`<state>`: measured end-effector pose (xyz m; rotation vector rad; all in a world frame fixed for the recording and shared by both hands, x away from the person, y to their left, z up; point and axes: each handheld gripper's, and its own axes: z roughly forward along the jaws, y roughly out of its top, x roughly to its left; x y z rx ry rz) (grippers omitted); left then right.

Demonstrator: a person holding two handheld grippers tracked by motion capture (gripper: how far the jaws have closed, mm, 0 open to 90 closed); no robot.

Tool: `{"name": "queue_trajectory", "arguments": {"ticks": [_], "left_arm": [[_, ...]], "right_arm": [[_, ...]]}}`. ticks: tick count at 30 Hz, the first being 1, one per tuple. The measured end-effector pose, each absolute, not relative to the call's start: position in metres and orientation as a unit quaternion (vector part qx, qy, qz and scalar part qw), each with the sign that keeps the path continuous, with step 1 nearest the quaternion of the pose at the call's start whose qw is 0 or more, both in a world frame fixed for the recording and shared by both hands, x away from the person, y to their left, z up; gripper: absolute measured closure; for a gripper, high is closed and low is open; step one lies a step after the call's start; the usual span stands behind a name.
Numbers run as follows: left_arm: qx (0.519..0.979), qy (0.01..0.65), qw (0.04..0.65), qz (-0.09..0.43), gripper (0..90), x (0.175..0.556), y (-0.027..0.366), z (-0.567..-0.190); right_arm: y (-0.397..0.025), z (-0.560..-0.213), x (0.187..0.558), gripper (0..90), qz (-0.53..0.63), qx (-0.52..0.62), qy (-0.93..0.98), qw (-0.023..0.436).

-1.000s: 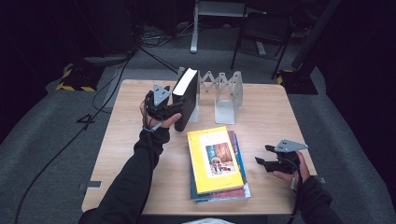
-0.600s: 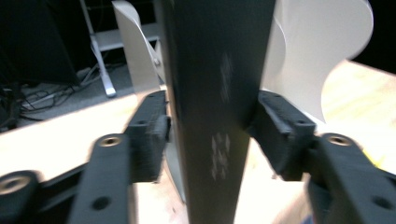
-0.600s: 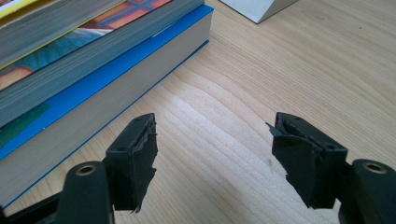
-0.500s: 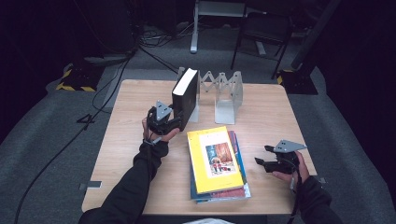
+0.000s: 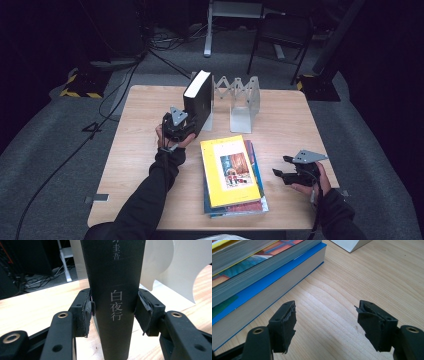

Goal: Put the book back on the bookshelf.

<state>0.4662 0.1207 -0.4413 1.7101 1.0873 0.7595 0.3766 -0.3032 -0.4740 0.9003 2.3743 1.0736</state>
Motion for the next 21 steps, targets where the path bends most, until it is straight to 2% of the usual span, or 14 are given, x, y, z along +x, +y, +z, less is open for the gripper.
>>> {"name": "queue_trajectory", "arguments": {"ticks": [9, 21], "left_arm": [[0.694, 0.454, 0.464, 0.312, 49.9, 0.4760, 0.1150, -0.4398], [0.703, 0.441, 0.465, 0.308, 48.4, 0.4676, 0.1212, -0.4369]], "right_arm": [[-0.3039, -0.4746, 0.3771, 31.6, 0.384, 0.321, 0.845, 0.190], [-0.3074, -0.4744, 0.3768, 31.6, 0.387, 0.326, 0.842, 0.188]]}}
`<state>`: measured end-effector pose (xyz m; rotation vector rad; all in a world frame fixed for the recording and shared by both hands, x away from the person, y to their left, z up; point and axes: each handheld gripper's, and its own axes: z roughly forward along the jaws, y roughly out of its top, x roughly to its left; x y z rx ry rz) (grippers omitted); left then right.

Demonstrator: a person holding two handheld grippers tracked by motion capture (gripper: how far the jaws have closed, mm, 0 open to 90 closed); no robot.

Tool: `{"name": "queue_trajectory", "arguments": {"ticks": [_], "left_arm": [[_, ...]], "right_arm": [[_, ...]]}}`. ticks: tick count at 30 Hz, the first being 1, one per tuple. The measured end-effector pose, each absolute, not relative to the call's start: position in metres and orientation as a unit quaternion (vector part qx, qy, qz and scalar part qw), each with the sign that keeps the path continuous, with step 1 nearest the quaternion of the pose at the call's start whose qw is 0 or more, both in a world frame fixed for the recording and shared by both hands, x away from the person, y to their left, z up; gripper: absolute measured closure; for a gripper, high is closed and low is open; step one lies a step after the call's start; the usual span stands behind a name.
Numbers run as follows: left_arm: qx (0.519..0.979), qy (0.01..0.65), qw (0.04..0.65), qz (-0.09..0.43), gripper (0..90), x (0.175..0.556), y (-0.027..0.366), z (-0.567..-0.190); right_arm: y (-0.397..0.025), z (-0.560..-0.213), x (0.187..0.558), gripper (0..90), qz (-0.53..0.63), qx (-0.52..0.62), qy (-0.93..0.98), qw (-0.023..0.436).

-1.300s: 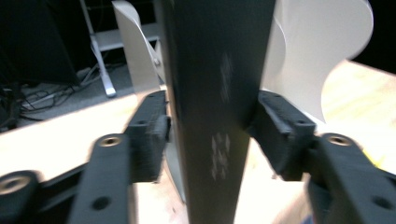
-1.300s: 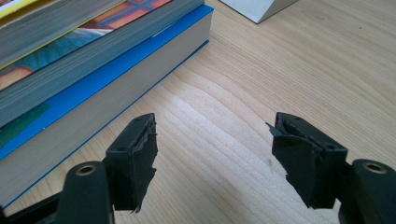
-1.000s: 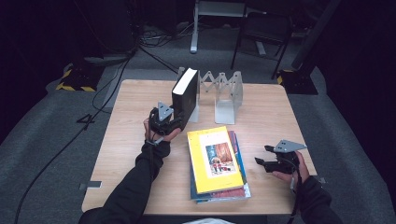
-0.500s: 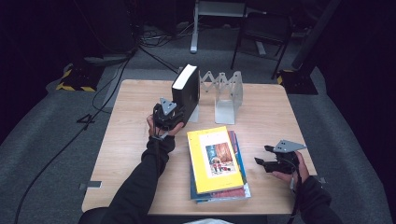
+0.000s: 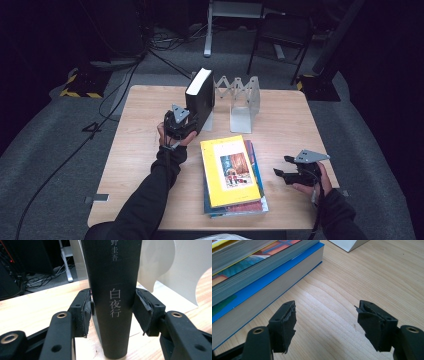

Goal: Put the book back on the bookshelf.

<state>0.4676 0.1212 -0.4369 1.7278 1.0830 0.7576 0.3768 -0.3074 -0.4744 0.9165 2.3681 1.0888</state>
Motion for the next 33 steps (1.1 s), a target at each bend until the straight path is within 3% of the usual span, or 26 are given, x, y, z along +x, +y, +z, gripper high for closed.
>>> {"name": "queue_trajectory", "arguments": {"ticks": [13, 33], "left_arm": [[0.743, 0.405, 0.440, 0.301, 43.8, 0.441, 0.149, -0.437], [0.824, 0.337, 0.384, 0.246, 38.7, 0.388, 0.169, -0.463]], "right_arm": [[-0.304, -0.473, 0.375, 31.5, 0.383, 0.320, 0.845, 0.192], [-0.298, -0.470, 0.371, 30.8, 0.386, 0.310, 0.848, 0.191]]}}
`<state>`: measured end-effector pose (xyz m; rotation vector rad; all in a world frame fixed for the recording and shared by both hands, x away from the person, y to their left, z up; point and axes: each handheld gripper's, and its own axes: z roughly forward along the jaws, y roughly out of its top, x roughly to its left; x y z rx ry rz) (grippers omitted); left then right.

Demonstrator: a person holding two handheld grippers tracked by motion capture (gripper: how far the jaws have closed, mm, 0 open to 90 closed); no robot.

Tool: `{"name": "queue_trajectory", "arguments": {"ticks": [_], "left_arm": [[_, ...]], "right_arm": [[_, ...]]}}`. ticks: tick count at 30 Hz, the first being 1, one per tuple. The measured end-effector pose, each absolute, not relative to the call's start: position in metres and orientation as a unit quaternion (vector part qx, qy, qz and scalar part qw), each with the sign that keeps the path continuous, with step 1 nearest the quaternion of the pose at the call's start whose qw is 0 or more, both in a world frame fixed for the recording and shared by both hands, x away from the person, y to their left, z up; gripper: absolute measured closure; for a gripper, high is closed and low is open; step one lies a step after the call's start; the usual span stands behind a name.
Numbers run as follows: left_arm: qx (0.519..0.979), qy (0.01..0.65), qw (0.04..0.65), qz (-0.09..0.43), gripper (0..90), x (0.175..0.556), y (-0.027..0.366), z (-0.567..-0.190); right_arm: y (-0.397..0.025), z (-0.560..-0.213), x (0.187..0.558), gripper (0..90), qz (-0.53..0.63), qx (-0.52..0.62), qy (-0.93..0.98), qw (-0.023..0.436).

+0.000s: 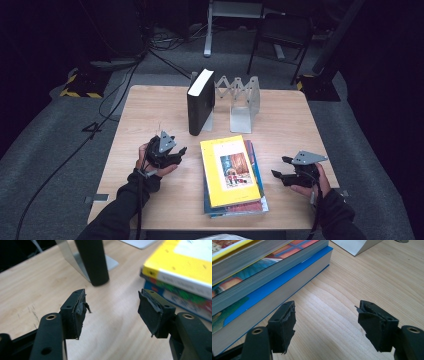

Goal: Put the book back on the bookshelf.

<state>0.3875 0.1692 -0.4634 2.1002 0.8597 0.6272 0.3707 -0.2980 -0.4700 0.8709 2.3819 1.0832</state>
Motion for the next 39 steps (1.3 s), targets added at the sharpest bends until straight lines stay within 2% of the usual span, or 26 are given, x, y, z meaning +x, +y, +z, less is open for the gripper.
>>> {"name": "queue_trajectory", "arguments": {"ticks": [5, 19, 29, 39], "left_arm": [[0.855, 0.303, 0.366, 0.208, 35.8, 0.372, 0.172, -0.475], [0.883, 0.277, 0.355, 0.135, 28.0, 0.347, 0.178, -0.487], [0.898, 0.260, 0.335, 0.117, 24.0, 0.342, 0.175, -0.498], [0.891, 0.270, 0.348, 0.107, 20.7, 0.345, 0.176, -0.501]], "right_arm": [[-0.295, -0.466, 0.366, 30.8, 0.393, 0.304, 0.848, 0.186], [-0.278, -0.451, 0.346, 30.1, 0.418, 0.262, 0.856, 0.156], [-0.260, -0.439, 0.334, 30.2, 0.434, 0.234, 0.860, 0.131], [-0.238, -0.434, 0.327, 30.4, 0.431, 0.207, 0.873, 0.097]]}}
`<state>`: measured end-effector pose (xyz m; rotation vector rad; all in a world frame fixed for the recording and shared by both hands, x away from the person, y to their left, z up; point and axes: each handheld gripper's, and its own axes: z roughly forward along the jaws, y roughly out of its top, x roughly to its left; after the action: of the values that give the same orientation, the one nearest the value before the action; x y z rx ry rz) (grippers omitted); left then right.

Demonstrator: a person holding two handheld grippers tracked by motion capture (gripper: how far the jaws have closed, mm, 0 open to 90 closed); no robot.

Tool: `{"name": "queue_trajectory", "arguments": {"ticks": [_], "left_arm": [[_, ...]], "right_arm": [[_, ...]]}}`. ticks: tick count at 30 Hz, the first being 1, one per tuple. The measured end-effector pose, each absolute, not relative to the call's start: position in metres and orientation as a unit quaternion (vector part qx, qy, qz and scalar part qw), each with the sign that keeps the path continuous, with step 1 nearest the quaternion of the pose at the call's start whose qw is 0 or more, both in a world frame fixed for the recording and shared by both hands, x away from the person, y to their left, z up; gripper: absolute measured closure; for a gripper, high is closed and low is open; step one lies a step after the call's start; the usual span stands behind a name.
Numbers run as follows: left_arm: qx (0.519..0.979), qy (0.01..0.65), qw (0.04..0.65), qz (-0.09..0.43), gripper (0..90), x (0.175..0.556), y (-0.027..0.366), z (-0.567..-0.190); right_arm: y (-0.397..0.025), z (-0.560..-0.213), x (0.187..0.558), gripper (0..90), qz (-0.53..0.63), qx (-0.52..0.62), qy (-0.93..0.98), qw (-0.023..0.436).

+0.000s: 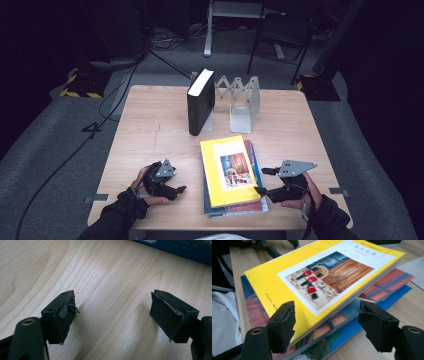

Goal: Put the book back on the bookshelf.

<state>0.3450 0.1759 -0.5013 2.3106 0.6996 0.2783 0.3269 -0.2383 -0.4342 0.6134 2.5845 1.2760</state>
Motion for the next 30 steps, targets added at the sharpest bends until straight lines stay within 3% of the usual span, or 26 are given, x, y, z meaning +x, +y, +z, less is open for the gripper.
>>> {"name": "queue_trajectory", "arguments": {"ticks": [16, 30], "left_arm": [[0.885, 0.266, 0.360, 0.130, 21.4, 0.357, 0.159, -0.494], [0.868, 0.282, 0.384, 0.142, 22.4, 0.384, 0.149, -0.485]], "right_arm": [[-0.224, -0.443, 0.342, 23.2, 0.391, 0.213, 0.895, 0.026], [-0.207, -0.440, 0.367, 18.6, 0.355, 0.217, 0.909, 0.003]]}}
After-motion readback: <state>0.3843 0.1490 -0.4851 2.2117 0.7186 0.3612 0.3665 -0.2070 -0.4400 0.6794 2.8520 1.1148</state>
